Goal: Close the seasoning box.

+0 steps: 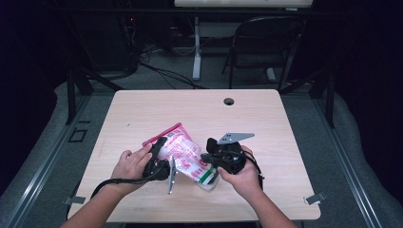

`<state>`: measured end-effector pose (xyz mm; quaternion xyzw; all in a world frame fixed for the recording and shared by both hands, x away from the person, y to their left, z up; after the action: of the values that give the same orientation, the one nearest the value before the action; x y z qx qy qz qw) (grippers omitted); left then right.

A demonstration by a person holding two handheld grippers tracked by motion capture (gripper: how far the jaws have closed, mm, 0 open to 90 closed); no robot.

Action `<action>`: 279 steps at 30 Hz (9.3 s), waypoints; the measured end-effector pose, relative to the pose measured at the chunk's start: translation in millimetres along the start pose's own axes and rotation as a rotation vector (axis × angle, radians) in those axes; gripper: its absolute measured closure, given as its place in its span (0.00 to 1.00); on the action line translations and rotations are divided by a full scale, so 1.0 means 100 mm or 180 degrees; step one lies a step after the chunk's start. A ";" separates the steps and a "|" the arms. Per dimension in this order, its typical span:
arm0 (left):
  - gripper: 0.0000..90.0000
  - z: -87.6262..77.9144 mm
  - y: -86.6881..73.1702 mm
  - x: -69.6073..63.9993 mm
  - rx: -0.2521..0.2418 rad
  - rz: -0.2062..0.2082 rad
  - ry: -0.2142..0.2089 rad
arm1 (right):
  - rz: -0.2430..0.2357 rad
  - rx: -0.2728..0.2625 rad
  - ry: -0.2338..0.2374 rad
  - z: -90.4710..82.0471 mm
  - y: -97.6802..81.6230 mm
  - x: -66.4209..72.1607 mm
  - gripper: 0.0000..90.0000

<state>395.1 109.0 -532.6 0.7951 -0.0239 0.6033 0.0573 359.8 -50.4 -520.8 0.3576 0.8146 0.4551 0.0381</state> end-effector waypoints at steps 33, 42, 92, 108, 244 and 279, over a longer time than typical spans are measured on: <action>0.71 -0.01 0.08 0.04 -0.0008 0.0340 0.0216 | -0.0180 0.0062 -0.0247 0.07 -0.09 -0.07 1.00; 0.71 -0.02 0.10 0.07 -0.0019 0.0405 0.0231 | -0.0147 0.0052 -0.0235 0.07 -0.10 -0.08 1.00; 0.72 -0.10 0.12 0.23 -0.0026 0.0768 0.0398 | -0.0114 -0.0018 -0.0198 0.07 -0.07 -0.05 1.00; 0.73 -0.11 0.14 0.25 -0.0010 0.0832 0.0433 | -0.0109 -0.0044 -0.0204 0.06 -0.07 -0.06 1.00; 0.79 -0.24 0.31 0.42 -0.0062 0.1148 0.0511 | -0.0044 -0.0102 -0.0203 -0.01 -0.09 -0.03 1.00; 0.82 -0.27 0.34 0.42 -0.0081 0.1227 0.0578 | 0.0029 -0.0098 -0.0146 0.01 -0.15 -0.05 0.99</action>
<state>377.1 80.2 -482.7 0.7174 -0.1780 0.6719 -0.0472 355.5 -58.2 -534.4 0.3709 0.8048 0.4594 0.0602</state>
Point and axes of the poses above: each handheld gripper's, and its own axes: z roughly forward along the jaws, y roughly out of its top, x roughly to its left, the point moved 10 cm from there along z, roughly forward along the jaws, and after that the axes turned 2 degrees about x, right-handed, at the moved point
